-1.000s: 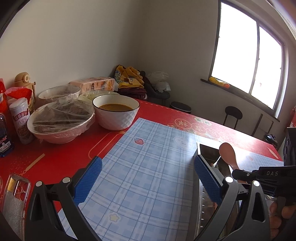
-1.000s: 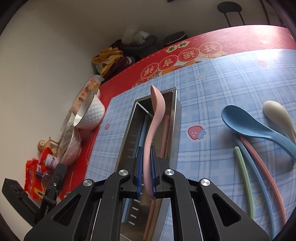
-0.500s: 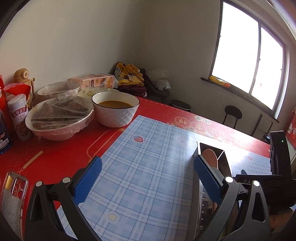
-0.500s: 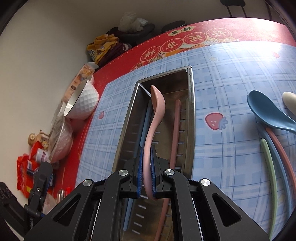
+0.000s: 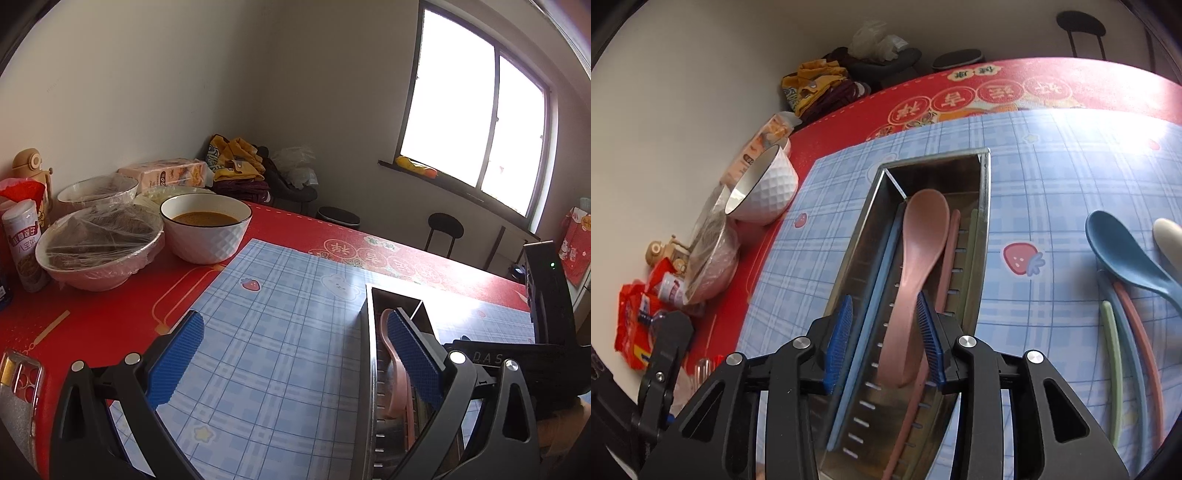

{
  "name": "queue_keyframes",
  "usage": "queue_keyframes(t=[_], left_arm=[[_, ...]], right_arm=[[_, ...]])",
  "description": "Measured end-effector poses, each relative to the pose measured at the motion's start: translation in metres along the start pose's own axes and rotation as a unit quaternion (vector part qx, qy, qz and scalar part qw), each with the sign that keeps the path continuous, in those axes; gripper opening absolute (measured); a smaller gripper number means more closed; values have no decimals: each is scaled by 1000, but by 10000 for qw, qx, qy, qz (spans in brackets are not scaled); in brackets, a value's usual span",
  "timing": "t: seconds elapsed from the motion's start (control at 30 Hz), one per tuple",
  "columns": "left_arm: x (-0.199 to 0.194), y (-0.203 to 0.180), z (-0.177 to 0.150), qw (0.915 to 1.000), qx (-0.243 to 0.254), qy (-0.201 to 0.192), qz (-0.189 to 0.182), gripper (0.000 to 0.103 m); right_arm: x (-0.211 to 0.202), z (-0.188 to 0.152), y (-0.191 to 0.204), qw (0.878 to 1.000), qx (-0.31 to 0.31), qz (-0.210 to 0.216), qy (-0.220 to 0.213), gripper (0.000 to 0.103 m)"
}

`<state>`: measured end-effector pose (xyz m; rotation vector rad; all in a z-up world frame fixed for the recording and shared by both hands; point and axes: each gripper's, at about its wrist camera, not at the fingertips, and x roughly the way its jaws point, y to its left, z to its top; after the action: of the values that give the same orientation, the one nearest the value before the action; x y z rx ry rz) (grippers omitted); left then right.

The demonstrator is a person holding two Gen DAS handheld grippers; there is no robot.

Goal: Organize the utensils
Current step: 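Carry the pink spoon into the steel tray and open the right tool, then move the left tool to the green chopstick and close on it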

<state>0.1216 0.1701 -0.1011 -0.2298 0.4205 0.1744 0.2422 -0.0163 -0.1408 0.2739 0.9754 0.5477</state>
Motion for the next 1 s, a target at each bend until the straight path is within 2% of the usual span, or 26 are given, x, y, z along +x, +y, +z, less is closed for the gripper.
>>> queue_keyframes(t=[0.17,0.27,0.33,0.5,0.6,0.67,0.83,1.0], left_arm=[[0,-4,-1,10000,55,-2,-61,97],[2,-10,-3,9998,198,21,-39,97],[4,-17,-6,9994,343,32,-17,97],[11,-32,-17,9971,731,103,188,97],[6,-38,-16,9955,676,101,660,97],[-10,-46,-14,9949,583,10,822,97],[-37,-102,-19,9972,653,222,295,97],[-29,-170,-43,9933,962,638,-45,97]], right_arm=[[-44,0,-4,9942,-726,-178,-774,37],[-72,-9,-18,9797,-1364,-557,-1357,37],[-85,-20,-32,9714,-1670,-739,-1520,37],[-115,-30,-90,9723,-1530,-833,-1560,37],[-133,-31,-116,9706,-1512,-938,-1618,37],[-143,-31,-127,9683,-1599,-932,-1675,37],[-154,-32,-156,9697,-1451,-719,-1831,37],[-159,-37,-180,9829,-833,-626,-1519,37]])
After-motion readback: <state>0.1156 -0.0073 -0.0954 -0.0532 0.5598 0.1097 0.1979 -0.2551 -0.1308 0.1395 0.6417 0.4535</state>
